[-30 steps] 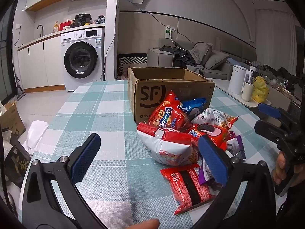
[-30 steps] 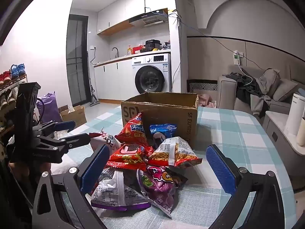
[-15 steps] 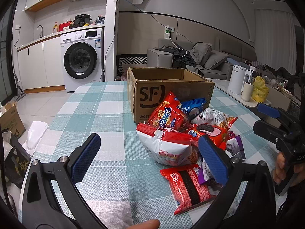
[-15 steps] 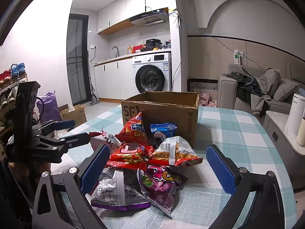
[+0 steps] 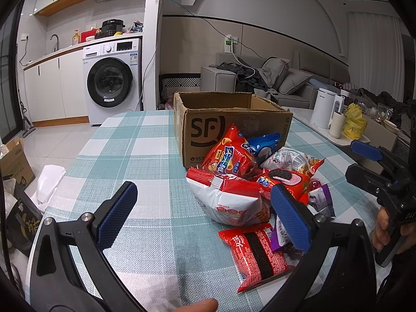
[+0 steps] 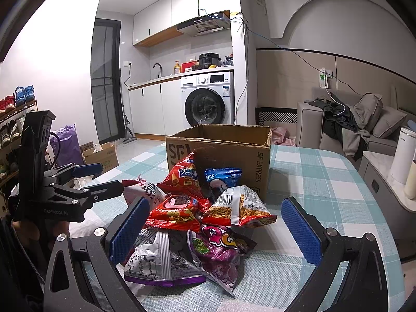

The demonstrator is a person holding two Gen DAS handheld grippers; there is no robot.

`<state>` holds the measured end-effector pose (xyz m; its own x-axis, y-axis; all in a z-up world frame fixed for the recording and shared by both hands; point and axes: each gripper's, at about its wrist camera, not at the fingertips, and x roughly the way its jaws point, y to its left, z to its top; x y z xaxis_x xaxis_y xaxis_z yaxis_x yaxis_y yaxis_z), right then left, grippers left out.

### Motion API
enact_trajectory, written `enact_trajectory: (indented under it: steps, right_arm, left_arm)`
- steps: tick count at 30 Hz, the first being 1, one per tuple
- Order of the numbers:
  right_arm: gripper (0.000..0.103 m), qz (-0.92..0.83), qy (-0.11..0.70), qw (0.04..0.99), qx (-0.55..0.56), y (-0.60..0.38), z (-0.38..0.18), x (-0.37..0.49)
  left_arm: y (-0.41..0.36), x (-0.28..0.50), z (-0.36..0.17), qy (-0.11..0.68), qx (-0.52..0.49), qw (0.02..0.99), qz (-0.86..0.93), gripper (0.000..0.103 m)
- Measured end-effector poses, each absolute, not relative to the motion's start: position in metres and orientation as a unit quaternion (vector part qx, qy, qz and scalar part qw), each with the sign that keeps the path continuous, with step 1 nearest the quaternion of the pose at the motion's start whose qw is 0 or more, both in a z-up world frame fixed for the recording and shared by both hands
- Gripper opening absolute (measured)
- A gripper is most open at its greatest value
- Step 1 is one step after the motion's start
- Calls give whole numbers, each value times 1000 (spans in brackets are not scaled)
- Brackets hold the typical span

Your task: Organize snacks

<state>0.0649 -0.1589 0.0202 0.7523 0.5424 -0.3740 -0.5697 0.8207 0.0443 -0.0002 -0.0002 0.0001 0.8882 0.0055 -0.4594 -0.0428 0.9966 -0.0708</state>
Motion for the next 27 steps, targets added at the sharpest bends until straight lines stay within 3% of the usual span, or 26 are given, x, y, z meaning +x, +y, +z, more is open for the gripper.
enact_trajectory:
  steps: [27]
  right_arm:
    - [103, 298, 188, 935, -37, -158, 20, 65]
  left_arm:
    - [0, 0, 0, 236, -39, 971, 12, 102]
